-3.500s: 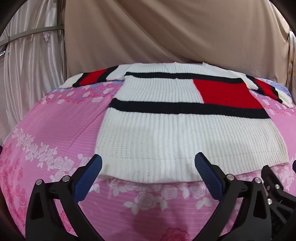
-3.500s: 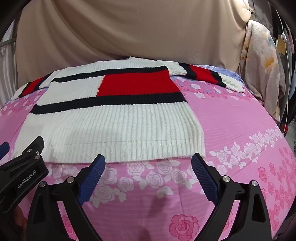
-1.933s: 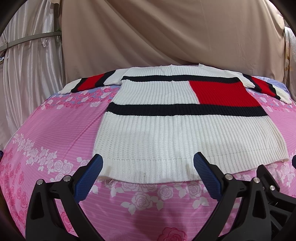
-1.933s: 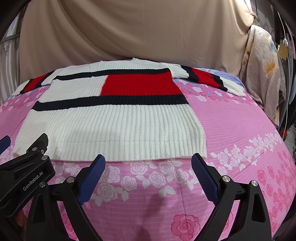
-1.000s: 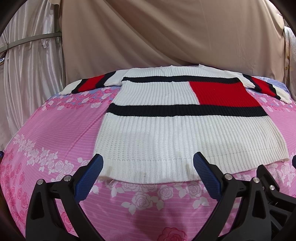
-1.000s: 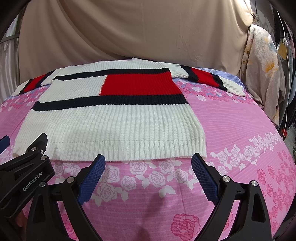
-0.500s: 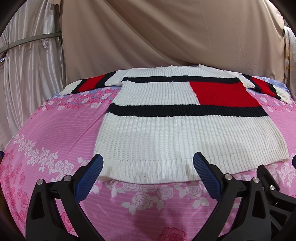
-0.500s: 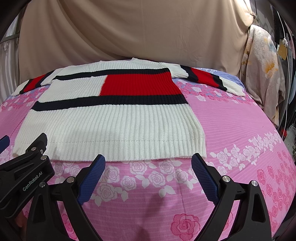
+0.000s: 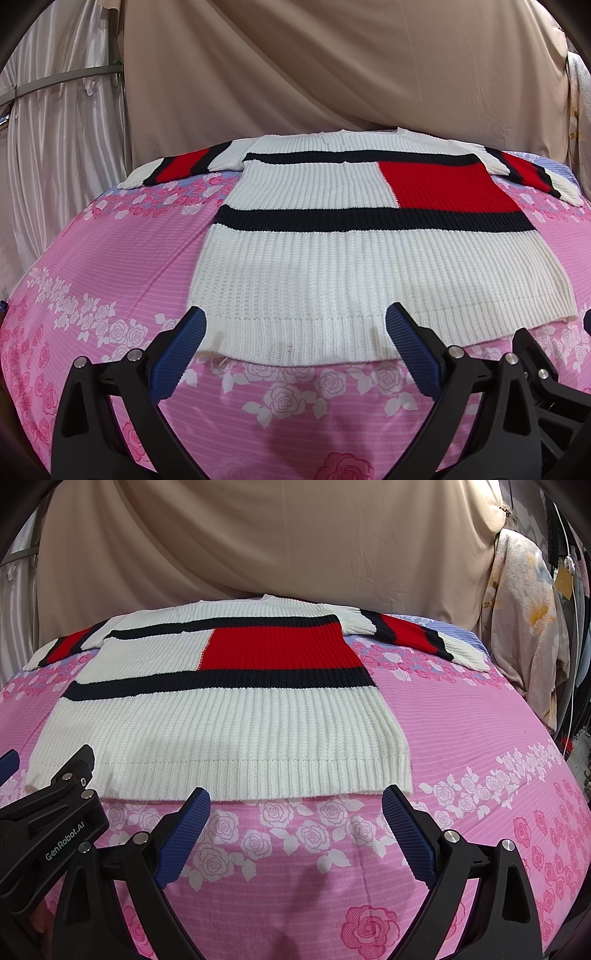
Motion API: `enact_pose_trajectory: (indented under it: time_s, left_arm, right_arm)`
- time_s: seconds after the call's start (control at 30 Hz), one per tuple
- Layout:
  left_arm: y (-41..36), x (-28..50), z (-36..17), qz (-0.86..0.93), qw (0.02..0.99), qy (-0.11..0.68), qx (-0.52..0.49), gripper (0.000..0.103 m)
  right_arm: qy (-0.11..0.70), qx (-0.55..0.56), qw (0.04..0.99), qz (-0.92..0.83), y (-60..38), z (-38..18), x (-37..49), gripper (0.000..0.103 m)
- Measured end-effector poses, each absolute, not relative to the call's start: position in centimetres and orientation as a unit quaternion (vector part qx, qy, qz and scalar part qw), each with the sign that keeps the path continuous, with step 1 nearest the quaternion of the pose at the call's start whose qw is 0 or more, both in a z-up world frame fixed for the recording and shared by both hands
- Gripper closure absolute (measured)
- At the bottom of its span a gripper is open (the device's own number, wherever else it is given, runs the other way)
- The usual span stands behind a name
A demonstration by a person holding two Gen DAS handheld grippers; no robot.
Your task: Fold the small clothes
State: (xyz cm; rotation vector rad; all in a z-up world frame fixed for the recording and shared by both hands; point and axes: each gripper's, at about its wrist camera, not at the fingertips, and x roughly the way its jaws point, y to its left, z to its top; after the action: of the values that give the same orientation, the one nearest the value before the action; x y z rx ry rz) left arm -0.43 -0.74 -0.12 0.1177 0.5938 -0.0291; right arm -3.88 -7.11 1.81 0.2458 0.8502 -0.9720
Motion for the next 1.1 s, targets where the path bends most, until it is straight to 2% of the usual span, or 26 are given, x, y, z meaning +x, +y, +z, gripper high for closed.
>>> enact_pose_trajectory:
  time_s: [0.4, 0.57, 0.73, 0.9, 1.07, 1.1]
  left_arm:
    - [-0.7, -0.4, -0.1, -0.016, 0.954, 0.294, 0.057, 0.008]
    - [-0.1, 0.2, 0.7, -0.051, 0.951, 0.302, 0.048, 0.006]
    - [1.4, 2.1, 3.5, -0.073, 0.954, 0.288, 0.039, 0.005]
    - [2.8, 5.6, 5.0, -0.103, 0.951, 0.292, 0.009, 0.005]
    - [3.6, 9.7, 5.5, -0.09, 0.951, 0.295, 0.007, 0.005]
    - [3.8, 10.6, 5.5, -0.088, 0.949, 0.303, 0.005, 0.005]
  right_arm:
    - [0.395, 0.116, 0.792, -0.451, -7.1, 1.7, -3.8, 0.011]
    - [0.393, 0.152, 0.798, -0.431, -9.8, 2.2, -5.0, 0.011]
    - [0.359, 0.243, 0.781, -0.45, -20.1, 4.6, -9.2, 0.011]
    - [0.325, 0.319, 0.744, -0.49, -34.4, 5.6, -13.9, 0.011]
    - [0.287, 0.388, 0.71, -0.512, -47.5, 4.1, -16.6, 0.011]
    - [0.288, 0.393, 0.7, -0.522, -49.8, 3.5, -16.8, 0.015]
